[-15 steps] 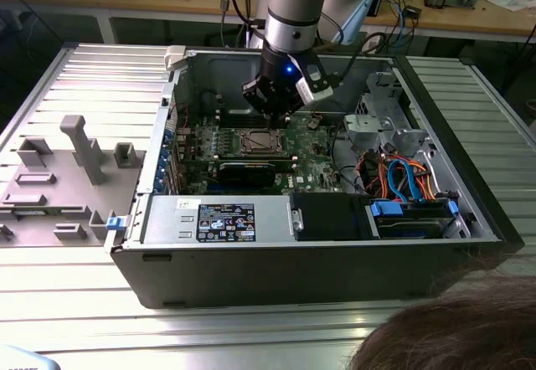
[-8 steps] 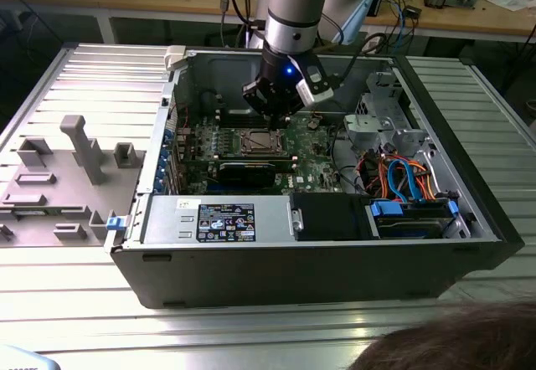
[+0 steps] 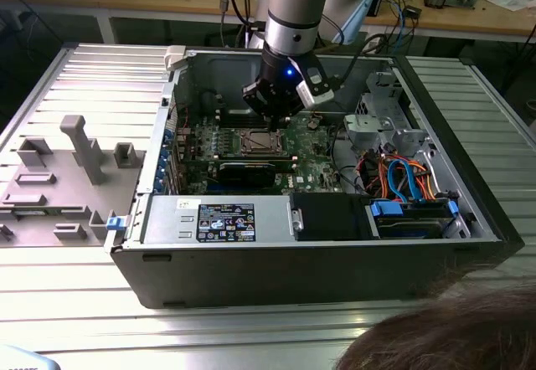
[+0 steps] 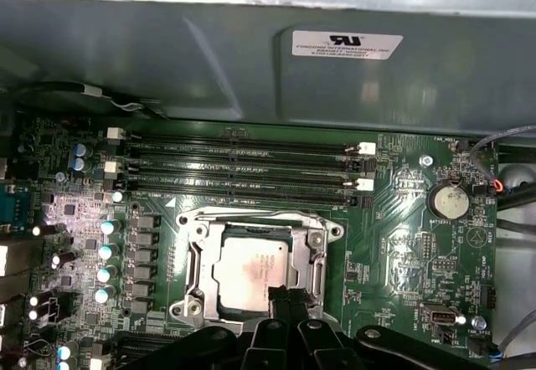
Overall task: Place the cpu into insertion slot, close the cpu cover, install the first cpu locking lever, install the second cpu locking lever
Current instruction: 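Install the second cpu locking lever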
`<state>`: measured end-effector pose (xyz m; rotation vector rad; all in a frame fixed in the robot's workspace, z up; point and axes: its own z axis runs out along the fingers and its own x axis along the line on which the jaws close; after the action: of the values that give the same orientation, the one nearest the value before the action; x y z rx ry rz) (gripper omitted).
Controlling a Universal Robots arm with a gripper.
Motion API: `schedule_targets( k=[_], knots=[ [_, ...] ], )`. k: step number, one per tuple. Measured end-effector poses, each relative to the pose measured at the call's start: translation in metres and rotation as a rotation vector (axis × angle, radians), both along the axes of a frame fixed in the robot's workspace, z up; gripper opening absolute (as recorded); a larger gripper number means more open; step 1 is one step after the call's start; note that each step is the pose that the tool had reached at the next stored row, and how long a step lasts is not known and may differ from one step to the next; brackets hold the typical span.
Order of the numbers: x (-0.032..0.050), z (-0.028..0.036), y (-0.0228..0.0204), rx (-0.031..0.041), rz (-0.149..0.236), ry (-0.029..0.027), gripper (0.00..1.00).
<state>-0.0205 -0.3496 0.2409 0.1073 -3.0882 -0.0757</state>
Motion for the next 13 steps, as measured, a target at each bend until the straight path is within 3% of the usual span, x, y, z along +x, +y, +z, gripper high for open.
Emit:
schedule_targets(
  k=[13],
  knots=[
    [0.0, -0.0001, -0.0046, 0.0, 0.0, 0.0, 0.11]
  ],
)
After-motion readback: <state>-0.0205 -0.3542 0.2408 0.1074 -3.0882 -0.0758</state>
